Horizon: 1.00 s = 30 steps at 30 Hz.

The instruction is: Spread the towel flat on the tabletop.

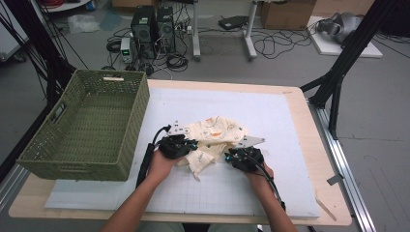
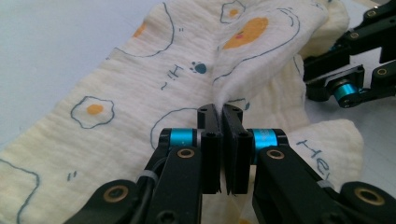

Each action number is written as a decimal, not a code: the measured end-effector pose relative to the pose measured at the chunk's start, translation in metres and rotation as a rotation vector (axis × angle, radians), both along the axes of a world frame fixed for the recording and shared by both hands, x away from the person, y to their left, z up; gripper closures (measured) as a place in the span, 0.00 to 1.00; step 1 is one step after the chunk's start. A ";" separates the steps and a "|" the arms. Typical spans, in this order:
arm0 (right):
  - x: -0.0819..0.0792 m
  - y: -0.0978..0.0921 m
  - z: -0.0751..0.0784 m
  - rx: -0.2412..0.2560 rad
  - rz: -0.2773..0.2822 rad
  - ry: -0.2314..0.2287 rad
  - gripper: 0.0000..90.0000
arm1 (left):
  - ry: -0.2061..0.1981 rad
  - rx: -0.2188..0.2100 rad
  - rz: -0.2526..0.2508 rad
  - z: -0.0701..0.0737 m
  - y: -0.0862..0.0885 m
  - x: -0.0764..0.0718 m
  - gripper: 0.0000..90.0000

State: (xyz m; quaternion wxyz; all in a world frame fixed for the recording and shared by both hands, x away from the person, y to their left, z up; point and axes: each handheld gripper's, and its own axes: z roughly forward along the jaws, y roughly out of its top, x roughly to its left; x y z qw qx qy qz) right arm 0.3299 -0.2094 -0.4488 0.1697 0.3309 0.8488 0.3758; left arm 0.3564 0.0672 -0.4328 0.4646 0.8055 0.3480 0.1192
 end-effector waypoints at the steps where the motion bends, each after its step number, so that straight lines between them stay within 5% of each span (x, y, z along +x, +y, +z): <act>1: -0.001 0.000 0.001 -0.004 0.009 0.002 0.97 | 0.002 -0.001 0.002 0.000 0.001 0.000 0.95; 4: 0.001 -0.003 0.003 0.002 0.020 0.036 0.98 | 0.005 0.001 0.005 0.000 0.004 0.001 0.95; 13: -0.007 -0.052 0.013 -0.012 -0.039 0.077 0.98 | 0.026 -0.017 0.047 0.000 0.015 0.005 0.93; 17: -0.011 -0.078 0.015 -0.048 -0.118 0.080 0.98 | 0.021 0.000 0.028 -0.002 0.011 0.004 0.92; 21: -0.012 -0.091 0.014 -0.073 -0.194 0.079 0.98 | 0.027 0.031 0.045 -0.005 0.009 0.005 0.75; 24: -0.013 -0.096 0.015 -0.057 -0.210 0.069 0.96 | 0.022 0.028 0.059 -0.002 0.011 0.004 0.69; 26: -0.015 -0.095 0.020 -0.007 -0.211 0.034 0.80 | 0.009 0.024 0.074 0.002 0.015 0.002 0.62; 29: -0.017 -0.096 0.025 0.036 -0.210 -0.007 0.71 | -0.001 0.032 0.111 0.004 0.024 -0.001 0.56; 30: -0.019 -0.097 0.030 0.085 -0.219 -0.035 0.65 | 0.003 0.035 0.126 0.003 0.027 -0.001 0.55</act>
